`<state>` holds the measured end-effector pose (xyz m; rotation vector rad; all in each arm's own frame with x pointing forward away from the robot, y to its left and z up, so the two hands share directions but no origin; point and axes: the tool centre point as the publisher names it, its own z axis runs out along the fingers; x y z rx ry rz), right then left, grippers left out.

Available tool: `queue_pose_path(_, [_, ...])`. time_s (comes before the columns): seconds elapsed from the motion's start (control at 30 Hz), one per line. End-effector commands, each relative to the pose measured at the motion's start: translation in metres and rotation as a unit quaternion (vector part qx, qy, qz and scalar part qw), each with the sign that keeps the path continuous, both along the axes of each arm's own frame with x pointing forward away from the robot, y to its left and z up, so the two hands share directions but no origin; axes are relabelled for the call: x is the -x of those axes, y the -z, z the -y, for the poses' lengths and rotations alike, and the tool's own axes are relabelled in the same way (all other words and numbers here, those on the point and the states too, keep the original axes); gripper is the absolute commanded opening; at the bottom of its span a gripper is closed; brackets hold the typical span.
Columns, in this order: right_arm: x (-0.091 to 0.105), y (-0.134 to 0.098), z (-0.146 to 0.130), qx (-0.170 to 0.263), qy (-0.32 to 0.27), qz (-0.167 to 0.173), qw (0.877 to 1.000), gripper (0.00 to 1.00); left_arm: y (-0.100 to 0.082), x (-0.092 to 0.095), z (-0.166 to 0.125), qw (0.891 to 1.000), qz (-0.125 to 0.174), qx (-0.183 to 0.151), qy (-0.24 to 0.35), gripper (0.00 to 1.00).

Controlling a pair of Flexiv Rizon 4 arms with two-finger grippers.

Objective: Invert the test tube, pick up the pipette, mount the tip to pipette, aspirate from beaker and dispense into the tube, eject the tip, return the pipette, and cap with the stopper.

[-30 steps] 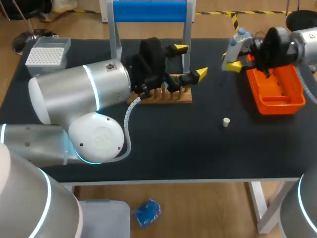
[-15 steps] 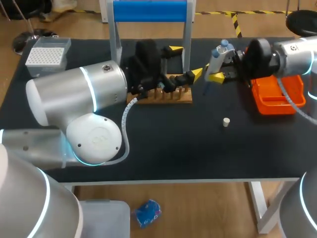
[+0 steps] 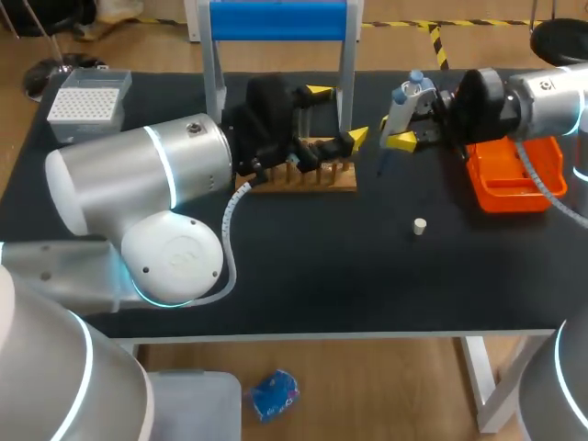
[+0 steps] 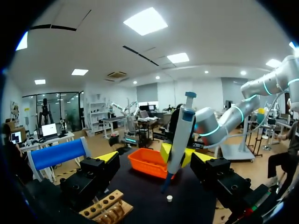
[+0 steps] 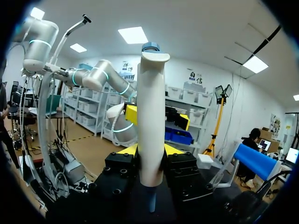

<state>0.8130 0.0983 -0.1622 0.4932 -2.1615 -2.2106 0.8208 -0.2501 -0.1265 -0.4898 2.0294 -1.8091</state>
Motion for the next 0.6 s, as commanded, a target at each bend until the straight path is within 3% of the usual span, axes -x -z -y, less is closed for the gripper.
queue_pose_path(0.03, [0.001,-0.001,0.001,0.001,0.0,0.0,1.0,0.0,0.005,-0.006,-0.013,0.909,0.135,0.286,0.271,1.0])
queue_pose_path(0.33, [0.001,-0.001,0.001,0.001,0.0,0.0,1.0,0.0,0.007,-0.017,-0.024,0.891,0.136,0.31,0.301,1.0])
queue_pose_path(0.6, [0.001,-0.001,0.001,0.001,0.0,0.0,1.0,0.0,0.013,-0.028,-0.031,0.865,0.138,0.35,0.332,1.0])
